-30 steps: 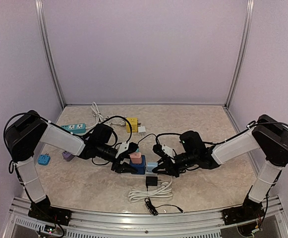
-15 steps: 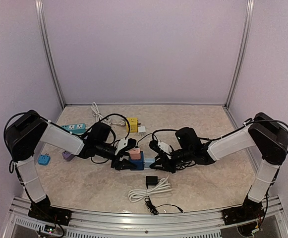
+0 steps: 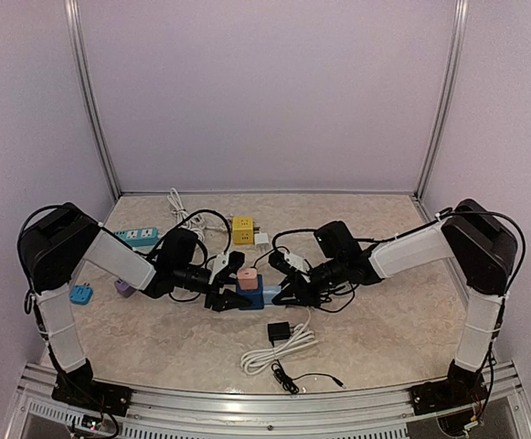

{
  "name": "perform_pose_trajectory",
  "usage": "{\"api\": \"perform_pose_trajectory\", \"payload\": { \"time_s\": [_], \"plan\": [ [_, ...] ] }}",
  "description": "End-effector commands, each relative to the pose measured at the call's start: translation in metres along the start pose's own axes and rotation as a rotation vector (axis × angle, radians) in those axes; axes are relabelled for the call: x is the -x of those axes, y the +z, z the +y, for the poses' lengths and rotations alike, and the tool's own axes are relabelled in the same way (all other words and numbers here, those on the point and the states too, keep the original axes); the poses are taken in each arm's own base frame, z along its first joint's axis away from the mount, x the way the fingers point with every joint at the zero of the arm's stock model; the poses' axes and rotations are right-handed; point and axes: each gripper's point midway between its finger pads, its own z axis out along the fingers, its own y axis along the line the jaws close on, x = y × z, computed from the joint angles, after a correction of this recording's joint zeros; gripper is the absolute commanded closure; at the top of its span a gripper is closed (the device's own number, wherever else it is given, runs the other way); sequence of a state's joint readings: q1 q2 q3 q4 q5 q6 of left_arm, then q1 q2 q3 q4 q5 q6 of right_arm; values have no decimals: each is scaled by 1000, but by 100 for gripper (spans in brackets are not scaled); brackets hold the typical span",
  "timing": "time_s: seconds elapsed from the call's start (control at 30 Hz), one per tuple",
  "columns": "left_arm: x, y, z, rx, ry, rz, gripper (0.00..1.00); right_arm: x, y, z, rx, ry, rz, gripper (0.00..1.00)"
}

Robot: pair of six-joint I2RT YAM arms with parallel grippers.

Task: Insert the plug
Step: Insert the plug into the socket.

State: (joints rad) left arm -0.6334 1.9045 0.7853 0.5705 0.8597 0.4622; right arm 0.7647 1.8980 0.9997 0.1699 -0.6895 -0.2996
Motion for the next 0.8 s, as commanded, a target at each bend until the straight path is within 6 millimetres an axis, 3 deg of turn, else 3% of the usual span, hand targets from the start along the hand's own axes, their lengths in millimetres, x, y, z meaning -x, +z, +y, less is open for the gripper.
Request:
{"api": "perform_pose_trajectory", "payload": {
  "time_s": [0.0,0.07,0.27,0.4,0.57,0.67,0.77],
  "plan": [
    [40,44,-61,-192,233,-171,100,98,40,45,195,-203,-307,100],
    [38,46,-60,-178,219,-160,100,99,45,32,117,-177,-287,100],
    [37,57,-60,-171,188,-152,100,127,60,39,79,-204,-286,100],
    [36,56,-59,-170,190,-145,100,124,56,40,57,-203,-274,100],
    [10,37,-61,-195,188,-58,100,99,26,41,-13,-166,-192,56],
    [-6,23,-59,-205,226,18,100,80,-1,45,-70,-127,-130,46],
    [-13,10,-58,-228,257,74,100,58,-20,55,-74,-79,-40,43]
  ]
}}
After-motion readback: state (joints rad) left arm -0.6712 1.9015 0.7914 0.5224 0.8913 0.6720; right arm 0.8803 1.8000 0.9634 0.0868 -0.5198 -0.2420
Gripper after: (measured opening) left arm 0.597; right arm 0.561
